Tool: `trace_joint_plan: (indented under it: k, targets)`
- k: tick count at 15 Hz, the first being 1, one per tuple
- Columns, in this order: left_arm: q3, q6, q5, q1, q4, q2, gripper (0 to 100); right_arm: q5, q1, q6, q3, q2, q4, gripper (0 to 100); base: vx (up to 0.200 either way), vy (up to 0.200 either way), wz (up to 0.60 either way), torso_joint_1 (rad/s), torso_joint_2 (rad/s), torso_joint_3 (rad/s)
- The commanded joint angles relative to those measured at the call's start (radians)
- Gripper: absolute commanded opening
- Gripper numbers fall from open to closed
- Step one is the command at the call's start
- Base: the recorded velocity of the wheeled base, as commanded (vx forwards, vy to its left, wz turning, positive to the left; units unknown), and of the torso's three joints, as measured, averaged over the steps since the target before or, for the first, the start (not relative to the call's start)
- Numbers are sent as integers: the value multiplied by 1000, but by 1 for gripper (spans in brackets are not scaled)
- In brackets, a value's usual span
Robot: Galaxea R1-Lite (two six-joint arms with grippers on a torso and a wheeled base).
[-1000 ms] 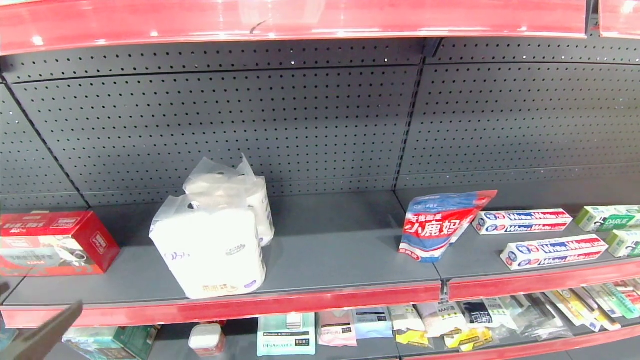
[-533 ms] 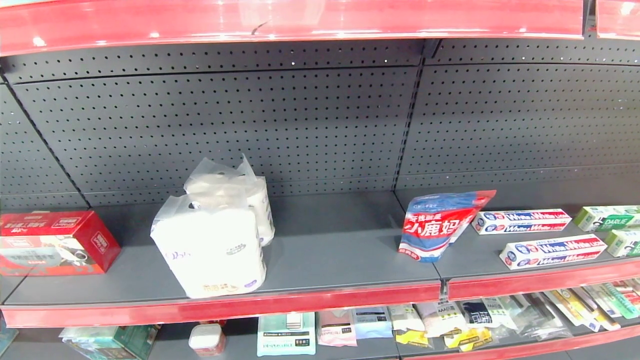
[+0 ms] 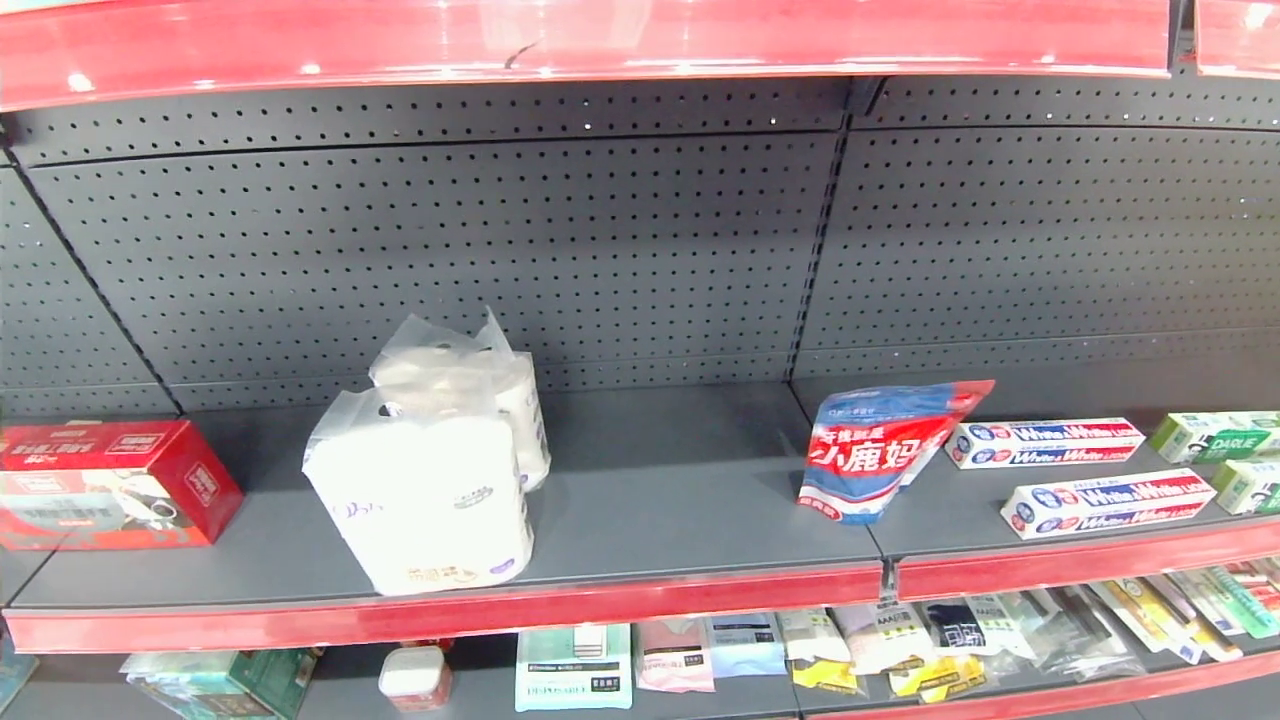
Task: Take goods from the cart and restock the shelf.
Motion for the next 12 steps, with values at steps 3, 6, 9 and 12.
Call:
trace_joint_plan:
  k: [3, 6, 9, 12]
  targets:
    - [0, 1, 2, 1, 0, 5, 100, 0, 0, 2, 0, 2, 0, 100, 0, 0, 600, 9, -4, 7]
    - [0, -3, 2, 1, 0, 7, 100, 0, 0, 2, 0, 2, 0, 100, 0, 0, 200, 4, 6, 6]
    - [0, -2, 2, 1, 0, 5, 100, 0, 0, 1, 0, 2, 0, 100, 0, 0, 0, 0, 0, 0]
    - [0, 0, 2, 1, 0, 5, 100, 0, 0, 1, 0, 2, 0, 100, 0, 0, 0, 0, 0, 0]
